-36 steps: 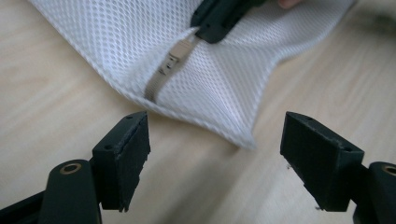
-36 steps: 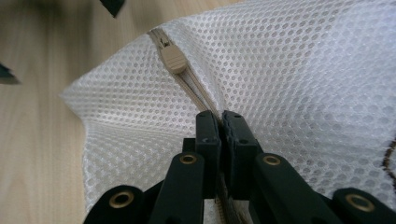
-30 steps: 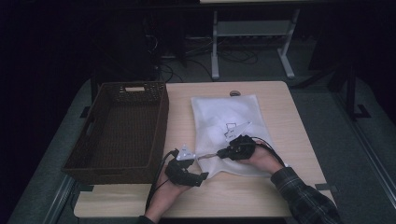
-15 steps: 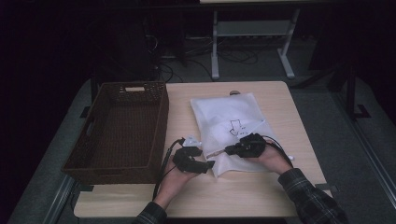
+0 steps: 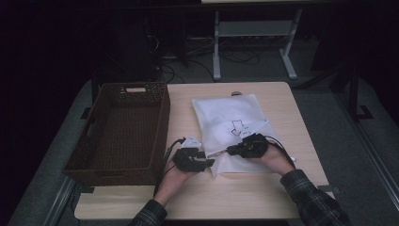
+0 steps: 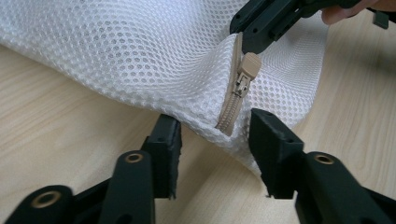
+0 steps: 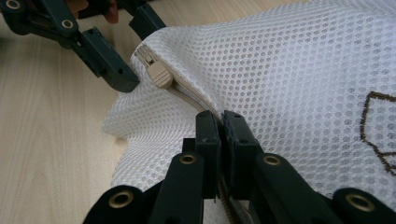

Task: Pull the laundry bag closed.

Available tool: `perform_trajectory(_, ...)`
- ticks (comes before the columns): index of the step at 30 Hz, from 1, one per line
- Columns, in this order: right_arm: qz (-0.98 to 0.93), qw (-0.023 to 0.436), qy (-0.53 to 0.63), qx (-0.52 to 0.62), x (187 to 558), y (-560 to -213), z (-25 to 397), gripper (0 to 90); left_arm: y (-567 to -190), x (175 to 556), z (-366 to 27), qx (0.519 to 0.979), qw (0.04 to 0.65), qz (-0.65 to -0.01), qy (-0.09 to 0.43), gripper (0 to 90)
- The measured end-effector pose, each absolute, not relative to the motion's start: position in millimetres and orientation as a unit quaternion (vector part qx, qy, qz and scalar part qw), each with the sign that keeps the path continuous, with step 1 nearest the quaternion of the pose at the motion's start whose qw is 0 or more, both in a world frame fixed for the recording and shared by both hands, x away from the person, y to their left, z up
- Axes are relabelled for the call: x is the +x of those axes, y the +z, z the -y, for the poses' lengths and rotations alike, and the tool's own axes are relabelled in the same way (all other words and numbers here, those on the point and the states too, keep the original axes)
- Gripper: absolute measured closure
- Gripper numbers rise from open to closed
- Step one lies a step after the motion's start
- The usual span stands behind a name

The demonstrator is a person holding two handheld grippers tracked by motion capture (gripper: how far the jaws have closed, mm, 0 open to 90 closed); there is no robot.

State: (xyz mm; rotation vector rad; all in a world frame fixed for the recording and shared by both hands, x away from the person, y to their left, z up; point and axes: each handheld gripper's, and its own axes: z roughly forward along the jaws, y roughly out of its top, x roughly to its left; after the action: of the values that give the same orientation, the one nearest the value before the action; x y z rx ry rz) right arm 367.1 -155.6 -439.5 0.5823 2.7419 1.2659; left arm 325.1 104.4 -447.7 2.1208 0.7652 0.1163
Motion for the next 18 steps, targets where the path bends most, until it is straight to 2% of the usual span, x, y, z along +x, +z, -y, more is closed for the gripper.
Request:
perform_trajectory(10,-0.893,0.029,0.407,0.187,367,-442,153,83.7,-448,326,-107,0.854,0.419,-0.301,0.061,76.2)
perform_trajectory(12,-0.894,0.026,0.407,0.187,367,-443,152,80.7,-448,325,-106,0.856,0.413,-0.302,0.065,78.6)
perform_trajectory(15,-0.891,0.017,0.411,0.194,365,-438,153,68.5,-449,325,-107,0.859,0.406,-0.304,0.066,79.5)
perform_trajectory(18,-0.884,0.021,0.427,0.192,359,-429,154,65.3,-450,325,-107,0.858,0.406,-0.308,0.067,79.6)
